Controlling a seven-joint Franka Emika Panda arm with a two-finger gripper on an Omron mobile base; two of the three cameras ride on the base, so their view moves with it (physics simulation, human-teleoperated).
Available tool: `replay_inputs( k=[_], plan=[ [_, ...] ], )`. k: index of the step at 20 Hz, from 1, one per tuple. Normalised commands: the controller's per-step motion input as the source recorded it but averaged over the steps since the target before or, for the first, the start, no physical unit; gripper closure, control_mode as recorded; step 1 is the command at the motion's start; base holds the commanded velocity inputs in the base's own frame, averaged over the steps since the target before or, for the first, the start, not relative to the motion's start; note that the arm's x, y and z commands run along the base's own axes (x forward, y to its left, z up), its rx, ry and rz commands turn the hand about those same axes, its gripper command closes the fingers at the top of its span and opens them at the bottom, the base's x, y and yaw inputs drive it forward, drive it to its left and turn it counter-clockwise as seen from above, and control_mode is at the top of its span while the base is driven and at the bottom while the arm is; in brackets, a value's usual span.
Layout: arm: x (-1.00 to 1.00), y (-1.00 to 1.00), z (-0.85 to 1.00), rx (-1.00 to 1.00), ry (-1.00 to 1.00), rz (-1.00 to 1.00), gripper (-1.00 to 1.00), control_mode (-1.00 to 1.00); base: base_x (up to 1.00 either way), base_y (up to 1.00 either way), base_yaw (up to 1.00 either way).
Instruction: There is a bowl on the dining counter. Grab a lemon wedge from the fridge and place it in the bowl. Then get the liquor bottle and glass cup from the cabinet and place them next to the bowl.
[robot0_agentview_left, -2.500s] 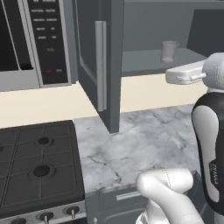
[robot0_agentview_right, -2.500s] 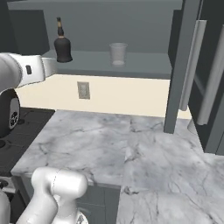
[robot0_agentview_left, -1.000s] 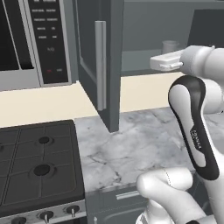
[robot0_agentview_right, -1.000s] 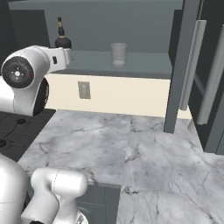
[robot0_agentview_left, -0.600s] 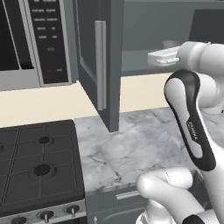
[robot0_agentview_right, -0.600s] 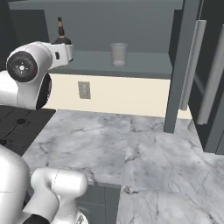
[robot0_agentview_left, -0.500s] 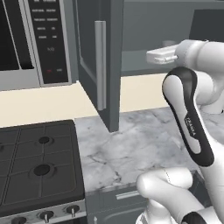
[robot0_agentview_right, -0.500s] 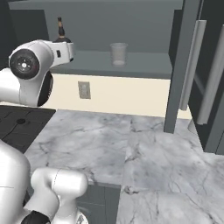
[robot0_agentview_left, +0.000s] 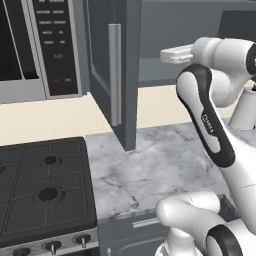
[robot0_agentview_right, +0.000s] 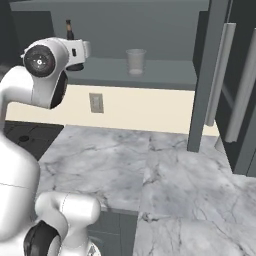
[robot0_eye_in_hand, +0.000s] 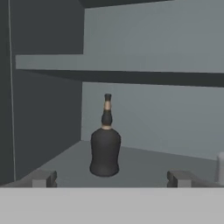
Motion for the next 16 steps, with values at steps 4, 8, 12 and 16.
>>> replay_inputs(
  k=[4,8,12,16],
  plan=[
    [0.48,0.18,0.1,0.0,0.0,0.0,-1.0,-1.0,0.0,0.0,0.0],
    [0.25,0.08,0.01,0.0,-0.04,0.0,-1.0,-1.0,0.0,0.0,0.0],
    [0.03,-0.01,0.0,0.0,-0.03,0.0,-1.0,-1.0,0.0,0.0,0.0],
    [0.14,-0.03,0.0,0.03,0.0,0.0,-1.0,-1.0,0.0,0.0,0.0]
  ],
)
